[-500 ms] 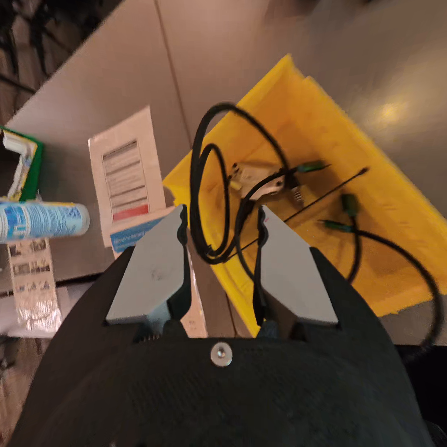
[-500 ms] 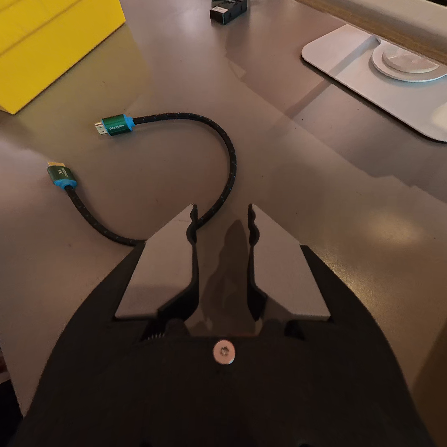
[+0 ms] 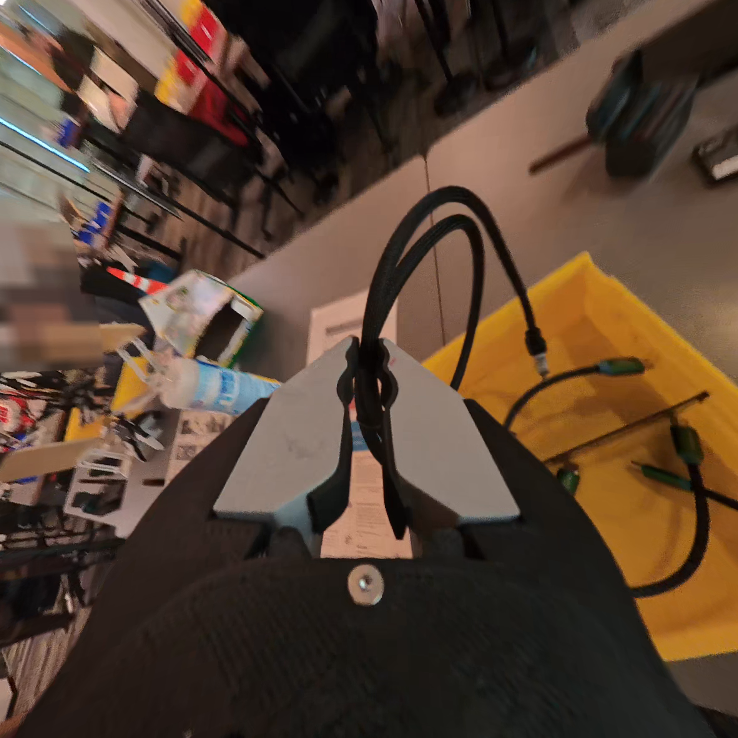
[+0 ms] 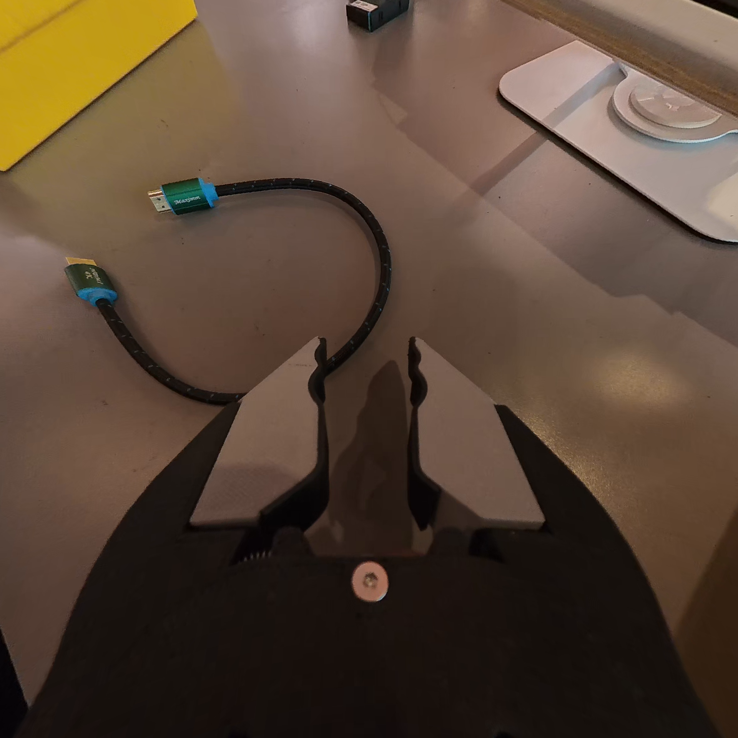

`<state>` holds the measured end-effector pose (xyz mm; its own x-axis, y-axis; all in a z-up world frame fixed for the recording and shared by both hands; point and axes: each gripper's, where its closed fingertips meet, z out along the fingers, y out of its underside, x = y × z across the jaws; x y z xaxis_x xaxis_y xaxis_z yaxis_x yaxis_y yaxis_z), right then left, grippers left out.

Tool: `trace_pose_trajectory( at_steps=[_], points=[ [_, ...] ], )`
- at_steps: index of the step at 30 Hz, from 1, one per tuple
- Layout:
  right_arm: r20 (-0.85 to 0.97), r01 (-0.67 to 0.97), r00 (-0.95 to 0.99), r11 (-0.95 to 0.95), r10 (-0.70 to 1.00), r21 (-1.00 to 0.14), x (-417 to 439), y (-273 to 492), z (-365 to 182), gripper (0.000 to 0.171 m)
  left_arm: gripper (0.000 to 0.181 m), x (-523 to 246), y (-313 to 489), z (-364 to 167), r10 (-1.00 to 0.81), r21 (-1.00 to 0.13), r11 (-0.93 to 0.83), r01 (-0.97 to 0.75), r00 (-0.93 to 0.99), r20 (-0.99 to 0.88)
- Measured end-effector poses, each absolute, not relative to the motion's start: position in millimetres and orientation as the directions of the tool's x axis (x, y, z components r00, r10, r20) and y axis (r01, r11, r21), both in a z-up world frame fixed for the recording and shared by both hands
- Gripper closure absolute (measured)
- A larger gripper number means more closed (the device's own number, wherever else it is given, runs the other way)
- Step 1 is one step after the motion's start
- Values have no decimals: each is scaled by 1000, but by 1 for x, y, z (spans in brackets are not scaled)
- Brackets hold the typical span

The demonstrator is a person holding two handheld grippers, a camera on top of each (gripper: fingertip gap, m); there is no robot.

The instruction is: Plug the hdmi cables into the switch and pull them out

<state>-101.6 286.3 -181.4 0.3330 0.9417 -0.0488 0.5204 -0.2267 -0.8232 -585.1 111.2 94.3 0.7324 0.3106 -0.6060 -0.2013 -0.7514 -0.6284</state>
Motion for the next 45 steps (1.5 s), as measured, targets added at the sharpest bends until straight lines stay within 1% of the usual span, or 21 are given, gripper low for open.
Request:
trace_pose_trajectory(
  at_steps=[4, 6, 9, 12, 19, 25, 27, 29, 33, 36, 38, 40, 41, 42, 43, 44, 45],
  points=[
    [-46, 519, 333, -224, 942, -825, -101, 286, -181, 133, 176, -552, 118, 170, 323, -656, -689, -308, 679, -659],
    [-45, 517, 334, -223, 942, -826, -101, 286, -181, 133, 176, -532, 122, 198, 322, -663, -660, -354, 664, -675],
    [-47, 511, 334, -223, 941, -830, -101, 286, -179, 133, 176, -496, 130, 225, 302, -687, -599, -413, 677, -671],
    [-55, 500, 334, -227, 941, -836, -101, 286, -178, 133, 176, -454, 142, 232, 241, -702, -545, -459, 716, -655],
    [-70, 469, 330, -228, 941, -853, -100, 286, -173, 131, 176, -336, 179, 199, -12, -679, -445, -584, 762, -647],
    [-83, 457, 329, -236, 941, -858, -100, 287, -171, 130, 176, -246, 205, 156, -214, -588, -374, -717, 684, -698],
    [-82, 454, 330, -234, 940, -860, -100, 288, -170, 129, 176, -224, 212, 142, -259, -578, -349, -738, 669, -697],
    [-83, 454, 331, -236, 940, -859, -100, 288, -170, 129, 175, -206, 221, 131, -290, -601, -325, -730, 682, -671],
    [-67, 460, 356, -237, 932, -856, -97, 293, -172, 129, 175, -174, 242, 114, -330, -682, -261, -683, 727, -602],
    [-43, 436, 418, -242, 907, -867, -89, 304, -168, 130, 175, -161, 261, 102, -356, -714, -249, -655, 747, -561],
    [-21, 409, 504, -260, 863, -875, -77, 320, -165, 130, 175, -156, 274, 93, -375, -724, -255, -641, 755, -537],
    [-17, 364, 590, -285, 807, -887, -63, 336, -160, 129, 175, -160, 289, 67, -410, -717, -336, -610, 781, -472],
    [-27, 338, 620, -299, 784, -892, -58, 342, -158, 127, 167, -166, 295, 50, -420, -706, -414, -574, 809, -412],
    [-40, 316, 643, -312, 765, -896, -54, 346, -157, 124, 151, -175, 301, 36, -407, -697, -476, -536, 837, -366],
    [-53, 297, 655, -322, 754, -899, -51, 349, -155, 122, 140, -184, 304, 27, -394, -699, -509, -502, 858, -329],
    [-65, 285, 658, -328, 750, -901, -50, 350, -155, 125, 134, -191, 305, 21, -384, -712, -527, -464, 877, -288],
    [-71, 277, 657, -328, 751, -903, -50, 350, -153, 120, 133, -197, 304, 18, -378, -732, -532, -425, 893, -243]
  ],
)
